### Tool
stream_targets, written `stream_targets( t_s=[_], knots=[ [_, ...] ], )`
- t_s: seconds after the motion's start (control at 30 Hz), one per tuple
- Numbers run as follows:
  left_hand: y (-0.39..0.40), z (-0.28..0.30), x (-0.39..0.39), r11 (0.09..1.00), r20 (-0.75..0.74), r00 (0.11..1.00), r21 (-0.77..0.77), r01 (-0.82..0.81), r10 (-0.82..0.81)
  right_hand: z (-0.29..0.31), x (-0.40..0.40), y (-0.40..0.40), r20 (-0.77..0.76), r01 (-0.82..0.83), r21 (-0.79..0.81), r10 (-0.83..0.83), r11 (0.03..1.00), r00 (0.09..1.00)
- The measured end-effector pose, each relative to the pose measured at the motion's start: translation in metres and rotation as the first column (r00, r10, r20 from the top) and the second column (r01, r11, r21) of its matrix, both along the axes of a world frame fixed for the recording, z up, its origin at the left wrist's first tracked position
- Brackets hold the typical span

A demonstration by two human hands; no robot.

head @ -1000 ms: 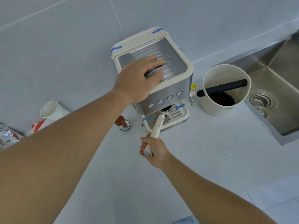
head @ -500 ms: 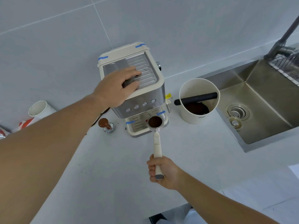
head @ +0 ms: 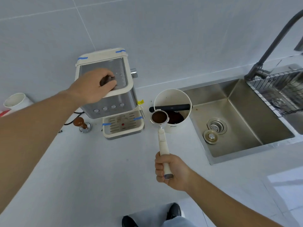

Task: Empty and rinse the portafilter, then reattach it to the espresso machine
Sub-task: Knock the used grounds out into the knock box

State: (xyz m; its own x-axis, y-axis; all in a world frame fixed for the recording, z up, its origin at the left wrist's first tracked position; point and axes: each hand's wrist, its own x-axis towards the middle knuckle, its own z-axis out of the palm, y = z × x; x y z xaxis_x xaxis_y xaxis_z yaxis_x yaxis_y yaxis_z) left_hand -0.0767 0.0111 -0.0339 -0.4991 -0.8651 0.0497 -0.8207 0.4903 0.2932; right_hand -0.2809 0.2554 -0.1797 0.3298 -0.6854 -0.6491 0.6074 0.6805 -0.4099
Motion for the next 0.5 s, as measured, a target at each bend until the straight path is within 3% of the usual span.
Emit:
stream_targets(
  t_s=[0.2,0.5],
  knots=[
    [-0.001,0.001,-0.022,0.999,0.005,1.0,0.013,0.031,-0.031,0.015,-0.037,-0.002,-0.028,0.088,-0.011,-0.088,0.996,0.996],
    [0.002,-0.006,-0.03,0.999,-0.004,1.0,-0.042,0.028,-0.028,0.026,-0.087,-0.03,-0.151,0.13,-0.155,-0.153,0.979,0.977]
  ],
)
